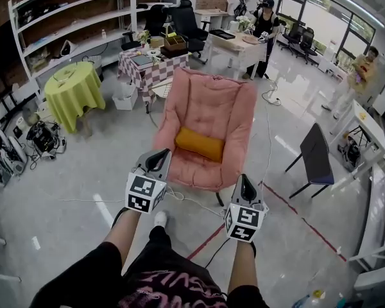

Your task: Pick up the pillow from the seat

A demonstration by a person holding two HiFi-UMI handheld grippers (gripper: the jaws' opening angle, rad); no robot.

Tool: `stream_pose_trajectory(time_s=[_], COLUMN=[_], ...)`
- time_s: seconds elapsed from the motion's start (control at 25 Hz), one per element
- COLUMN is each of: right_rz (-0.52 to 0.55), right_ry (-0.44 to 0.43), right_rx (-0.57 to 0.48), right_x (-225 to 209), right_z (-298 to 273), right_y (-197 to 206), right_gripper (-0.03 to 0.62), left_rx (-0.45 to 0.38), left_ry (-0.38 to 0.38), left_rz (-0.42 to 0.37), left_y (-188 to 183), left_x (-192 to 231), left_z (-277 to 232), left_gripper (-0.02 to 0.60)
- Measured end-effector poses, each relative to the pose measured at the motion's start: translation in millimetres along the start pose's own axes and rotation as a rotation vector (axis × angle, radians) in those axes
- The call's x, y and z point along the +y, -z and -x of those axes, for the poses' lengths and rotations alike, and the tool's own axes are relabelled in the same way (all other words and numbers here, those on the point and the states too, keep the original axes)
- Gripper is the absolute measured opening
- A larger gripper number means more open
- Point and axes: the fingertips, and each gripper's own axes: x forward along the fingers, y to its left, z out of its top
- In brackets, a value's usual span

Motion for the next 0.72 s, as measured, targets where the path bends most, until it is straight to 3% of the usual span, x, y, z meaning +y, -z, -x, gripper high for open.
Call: stream_pose_trajectory(time_s=[0.72], right_rz=[-0.035], right_ry=[0.019], right_rx=[0.044], right_x=[2], right_z=[-102], right_y=[15], right_gripper=[0.020], left_rx=[0.026], left_ry=[0.010], left_rz=[0.024], left_y=[27], left_x=[57], left_z=[-88], left_gripper=[0.009])
